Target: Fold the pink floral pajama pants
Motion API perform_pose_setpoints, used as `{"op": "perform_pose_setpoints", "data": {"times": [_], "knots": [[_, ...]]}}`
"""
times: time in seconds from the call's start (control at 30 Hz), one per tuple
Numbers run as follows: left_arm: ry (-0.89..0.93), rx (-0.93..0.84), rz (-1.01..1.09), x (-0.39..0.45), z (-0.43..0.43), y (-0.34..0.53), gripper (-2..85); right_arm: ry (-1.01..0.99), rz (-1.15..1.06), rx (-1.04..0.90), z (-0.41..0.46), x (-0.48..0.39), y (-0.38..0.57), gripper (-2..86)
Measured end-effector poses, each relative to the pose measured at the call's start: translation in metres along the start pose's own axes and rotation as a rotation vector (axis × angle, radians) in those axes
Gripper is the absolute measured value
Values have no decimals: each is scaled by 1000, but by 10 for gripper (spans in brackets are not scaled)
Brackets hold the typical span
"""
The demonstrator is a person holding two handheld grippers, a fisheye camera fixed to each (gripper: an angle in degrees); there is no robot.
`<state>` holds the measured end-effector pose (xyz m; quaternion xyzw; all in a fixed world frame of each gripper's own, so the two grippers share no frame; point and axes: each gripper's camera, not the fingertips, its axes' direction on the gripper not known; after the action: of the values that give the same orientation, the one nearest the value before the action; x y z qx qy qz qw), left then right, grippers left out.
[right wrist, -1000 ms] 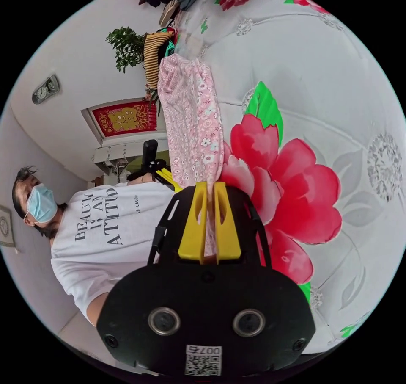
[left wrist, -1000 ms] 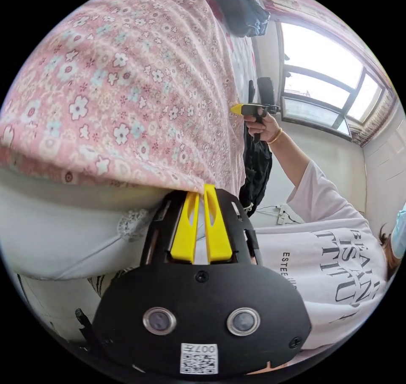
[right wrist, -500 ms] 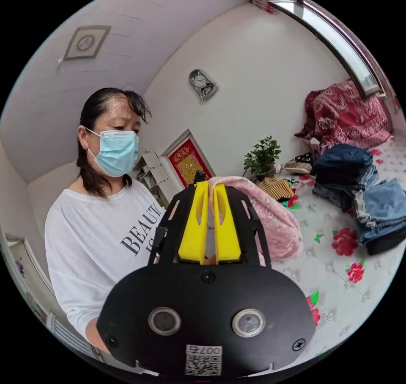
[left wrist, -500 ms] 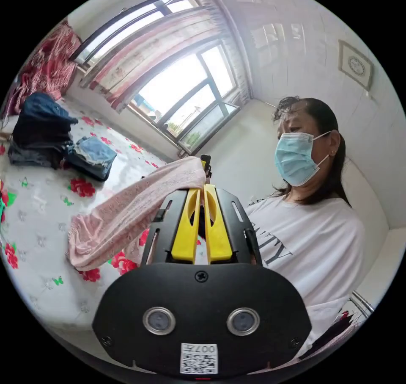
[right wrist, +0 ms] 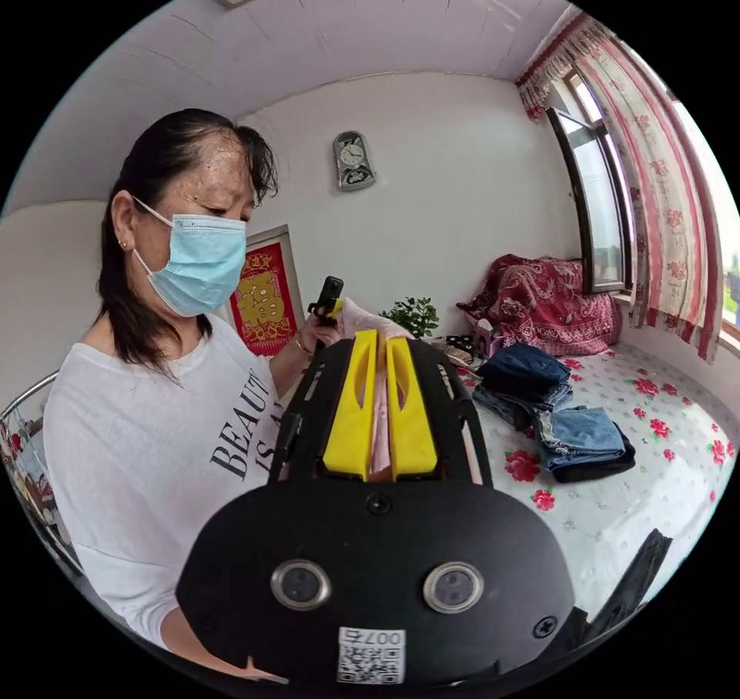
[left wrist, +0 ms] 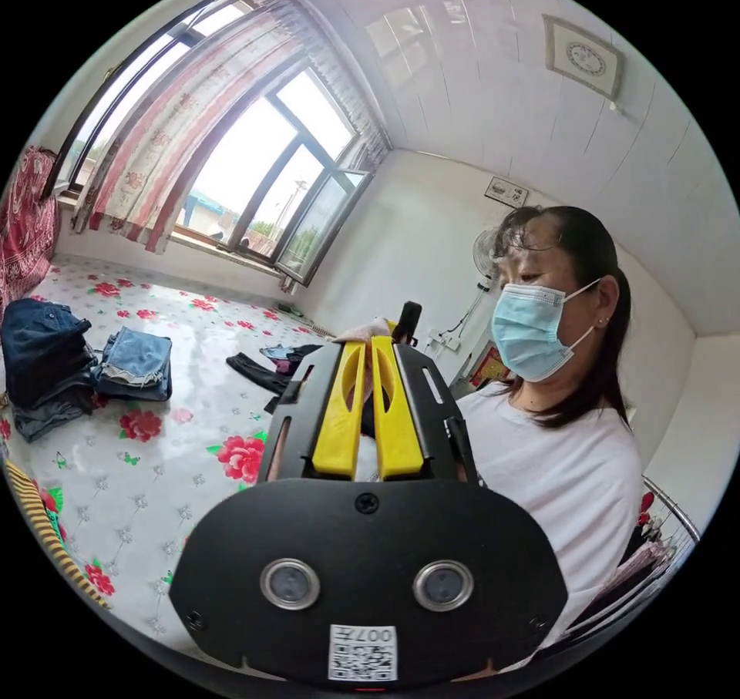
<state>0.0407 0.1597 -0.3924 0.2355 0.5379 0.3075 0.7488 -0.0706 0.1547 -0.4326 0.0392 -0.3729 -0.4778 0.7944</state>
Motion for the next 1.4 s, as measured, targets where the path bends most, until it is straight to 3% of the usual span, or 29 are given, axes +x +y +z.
{"op": "perform_pose_setpoints", "data": {"times": [0.1,0.17,0.2,0.5,0.7,0.9,1.23,1.4], "knots": [[-14,-104,-143,-79,25,-13,-10,155,137,-154,28,40,14,-3],[83,-103,-342,-149,39,-7,-10,107,226,-124,26,58,23,-3],[108,-90,-345,-155,41,-7,-10,97,250,-84,19,59,28,-3],[129,-138,-173,-116,56,-20,-10,170,148,-72,-10,-9,48,-3],[245,-128,-83,-84,55,-22,-10,151,123,31,-30,-50,50,-3],[218,-146,-20,-98,73,-55,-10,198,194,-11,-21,-23,36,-3],[134,-261,-701,-412,203,11,-10,214,626,-220,89,207,147,-3],[85,-297,-766,-473,243,25,-10,267,693,-286,124,276,183,-3]]}}
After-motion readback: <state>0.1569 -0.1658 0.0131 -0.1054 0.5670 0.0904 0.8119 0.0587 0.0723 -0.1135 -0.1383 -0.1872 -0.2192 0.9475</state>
